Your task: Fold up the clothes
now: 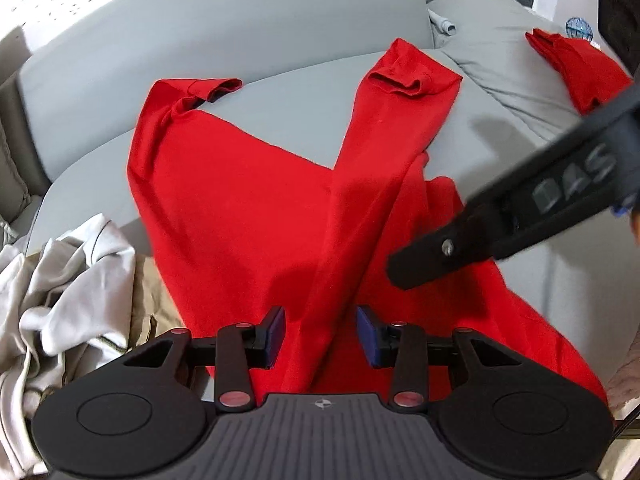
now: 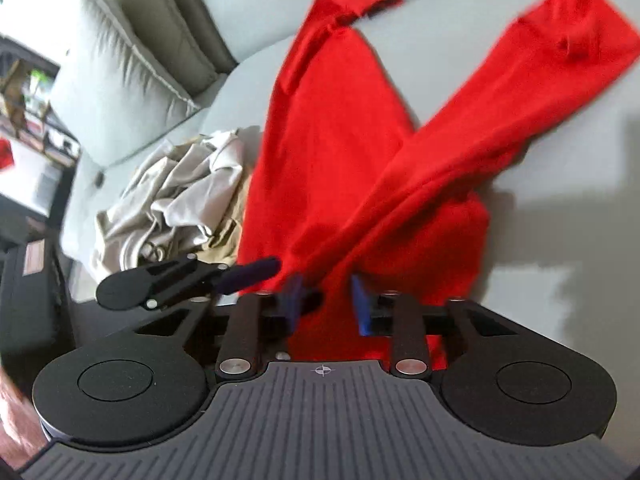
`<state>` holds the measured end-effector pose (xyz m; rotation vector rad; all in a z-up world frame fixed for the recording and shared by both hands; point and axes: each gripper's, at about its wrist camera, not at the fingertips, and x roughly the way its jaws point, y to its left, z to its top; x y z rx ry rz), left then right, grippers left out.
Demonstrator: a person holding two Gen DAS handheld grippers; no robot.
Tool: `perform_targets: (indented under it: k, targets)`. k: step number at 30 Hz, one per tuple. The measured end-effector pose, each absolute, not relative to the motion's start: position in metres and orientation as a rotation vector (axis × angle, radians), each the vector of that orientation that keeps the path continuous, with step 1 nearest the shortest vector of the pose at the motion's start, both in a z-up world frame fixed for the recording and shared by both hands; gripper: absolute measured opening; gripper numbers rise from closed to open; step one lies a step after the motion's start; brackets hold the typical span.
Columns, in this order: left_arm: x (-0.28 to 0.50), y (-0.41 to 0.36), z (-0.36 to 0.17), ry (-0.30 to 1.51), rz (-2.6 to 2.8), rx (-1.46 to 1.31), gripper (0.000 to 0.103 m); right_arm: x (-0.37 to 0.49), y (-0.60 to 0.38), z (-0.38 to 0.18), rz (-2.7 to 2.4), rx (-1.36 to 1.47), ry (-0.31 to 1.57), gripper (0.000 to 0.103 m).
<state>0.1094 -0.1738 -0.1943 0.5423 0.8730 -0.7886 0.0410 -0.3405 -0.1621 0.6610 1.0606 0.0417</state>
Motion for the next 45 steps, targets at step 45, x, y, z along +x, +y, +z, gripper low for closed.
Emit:
perform_targets:
  k: [45]
  targets:
    - [0.188,-0.161,-0.198,0.829,-0.766,0.004,0.002,0.166,-0.372,-0.136,-0.181,0.542,0.751,0.001]
